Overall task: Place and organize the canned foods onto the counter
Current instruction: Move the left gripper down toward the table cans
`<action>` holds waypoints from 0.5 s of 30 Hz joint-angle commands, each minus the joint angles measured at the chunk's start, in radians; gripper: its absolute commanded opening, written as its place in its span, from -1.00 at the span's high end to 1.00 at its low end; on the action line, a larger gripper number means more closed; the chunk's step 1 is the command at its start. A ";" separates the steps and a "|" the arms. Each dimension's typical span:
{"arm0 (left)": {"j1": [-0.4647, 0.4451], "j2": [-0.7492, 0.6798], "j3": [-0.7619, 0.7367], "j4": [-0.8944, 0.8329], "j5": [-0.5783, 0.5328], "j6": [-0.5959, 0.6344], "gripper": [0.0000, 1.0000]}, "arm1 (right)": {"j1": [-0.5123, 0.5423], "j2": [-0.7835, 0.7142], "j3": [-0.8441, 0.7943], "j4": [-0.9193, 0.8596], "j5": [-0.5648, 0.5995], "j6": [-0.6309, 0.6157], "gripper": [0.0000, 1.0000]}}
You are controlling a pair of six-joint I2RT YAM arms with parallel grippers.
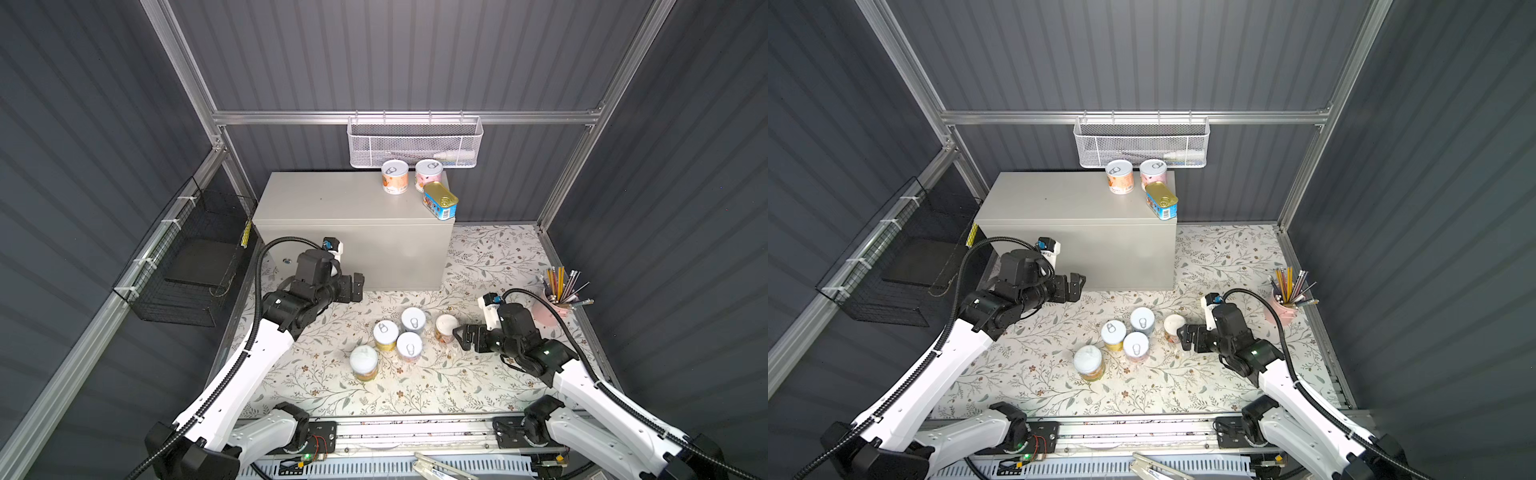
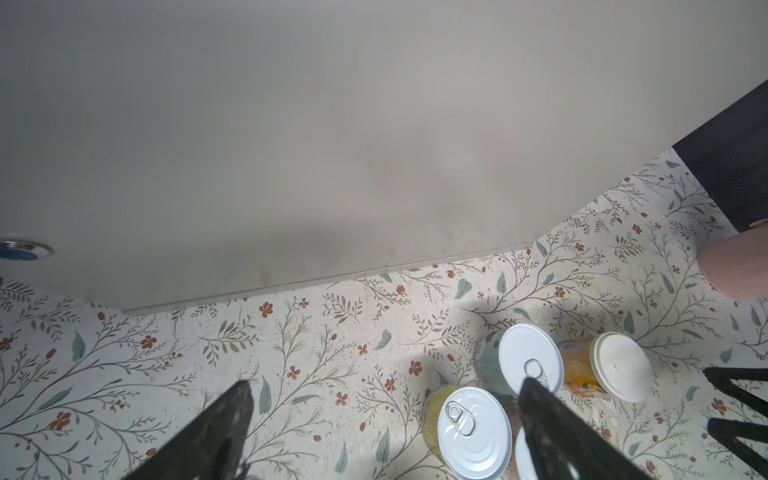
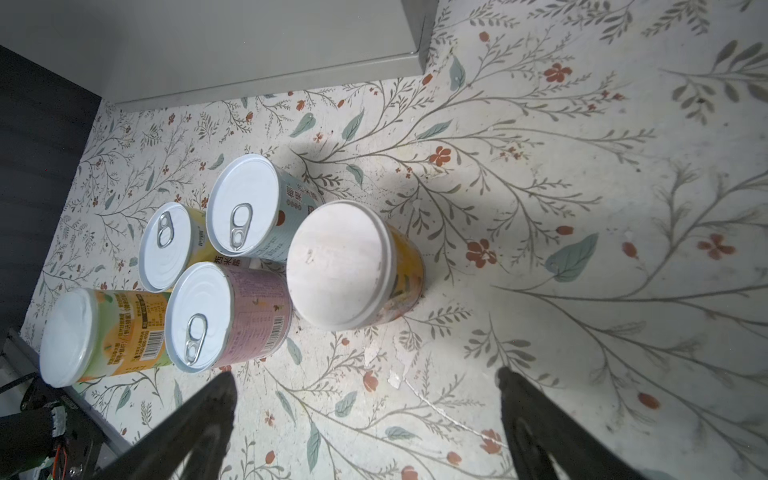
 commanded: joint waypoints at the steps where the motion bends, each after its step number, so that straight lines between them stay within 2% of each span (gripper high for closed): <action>1: -0.005 -0.033 -0.041 0.049 0.029 -0.032 -0.99 | 0.016 -0.011 0.014 -0.024 0.025 0.050 -0.98; 15: -0.005 -0.093 -0.150 0.077 0.080 -0.058 -0.99 | 0.193 0.047 0.054 -0.034 0.181 0.118 -0.98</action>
